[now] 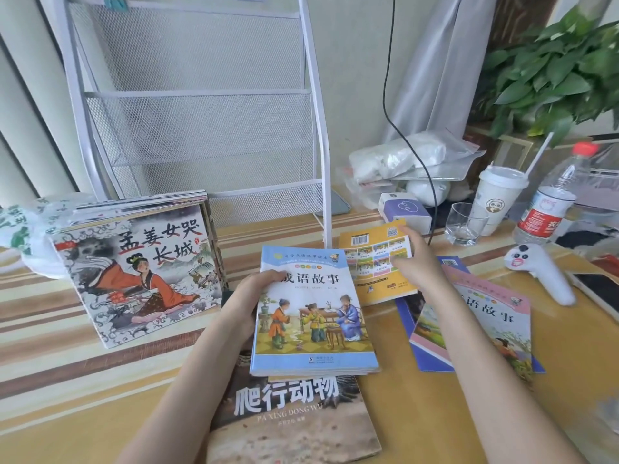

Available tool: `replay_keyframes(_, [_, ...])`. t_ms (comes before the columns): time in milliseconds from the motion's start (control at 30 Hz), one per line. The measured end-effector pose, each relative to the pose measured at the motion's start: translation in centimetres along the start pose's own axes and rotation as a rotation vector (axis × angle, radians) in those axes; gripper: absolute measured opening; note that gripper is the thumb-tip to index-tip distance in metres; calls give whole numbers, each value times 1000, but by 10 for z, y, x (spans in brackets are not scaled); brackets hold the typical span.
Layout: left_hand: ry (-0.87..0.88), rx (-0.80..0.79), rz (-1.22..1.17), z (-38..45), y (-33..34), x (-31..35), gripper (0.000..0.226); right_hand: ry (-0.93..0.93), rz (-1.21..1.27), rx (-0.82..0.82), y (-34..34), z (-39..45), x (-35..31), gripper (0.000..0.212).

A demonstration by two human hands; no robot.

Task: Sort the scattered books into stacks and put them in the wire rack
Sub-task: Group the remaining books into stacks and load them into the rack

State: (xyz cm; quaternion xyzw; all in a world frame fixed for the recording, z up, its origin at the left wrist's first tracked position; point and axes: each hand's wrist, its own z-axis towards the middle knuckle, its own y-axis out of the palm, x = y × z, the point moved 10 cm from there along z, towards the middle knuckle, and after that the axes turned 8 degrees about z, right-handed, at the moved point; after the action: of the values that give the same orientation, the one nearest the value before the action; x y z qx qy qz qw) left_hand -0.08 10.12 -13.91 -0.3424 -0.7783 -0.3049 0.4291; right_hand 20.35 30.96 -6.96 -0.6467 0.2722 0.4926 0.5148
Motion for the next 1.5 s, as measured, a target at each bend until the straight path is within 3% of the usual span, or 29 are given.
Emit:
replay_keyframes(167, [289,195,177,-6,-9,24,42,-116,77,89,-15,-12,-24,16])
replay_keyframes(333, [350,204,227,-7,-7,31,58,-371,-206,220,-21,-32,-67,10])
replay_keyframes(467, [340,215,258,-6,-7,29,71,-571,-340,353,-27,-58,-112,28])
replay_keyframes(567, [337,208,261,-8,-6,28,73,-661,-105,339,-36,-76,-133,58])
replay_keyframes(633, [318,191,223,-7,-7,26,72,-651,147,219,-35,-79,-133,58])
replay_keyframes(667, [315,179,193,-9,-6,26,69,-640,237,125,-29,-80,-131,48])
replay_keyframes(767, [292,182,145,-8,-9,26,43,-562,353,-211,4,-82,-123,29])
replay_keyframes(833, [241,170,41,-10,-10,23,28,-582,328,-430,29,-92,-123,33])
replay_keyframes(900, [234,95,-159,-7,-6,24,39,-672,175,-539,45,-103,-127,38])
replay_keyframes(967, [219,54,-219,-7,-3,24,44,-729,28,-486,45,-98,-126,41])
replay_keyframes(1067, [232,50,-27,-11,-1,26,51,-705,-140,-362,43,-82,-115,43])
replay_keyframes(1200, [348,100,229,-16,-2,41,73,-443,-90,-408,67,-57,-67,49])
replay_keyframes(1333, [351,54,158,-19,2,38,74,-276,-7,-434,82,-56,-35,48])
replay_keyframes(1500, [338,96,79,-21,0,36,74,-266,-98,-342,63,-60,-25,36])
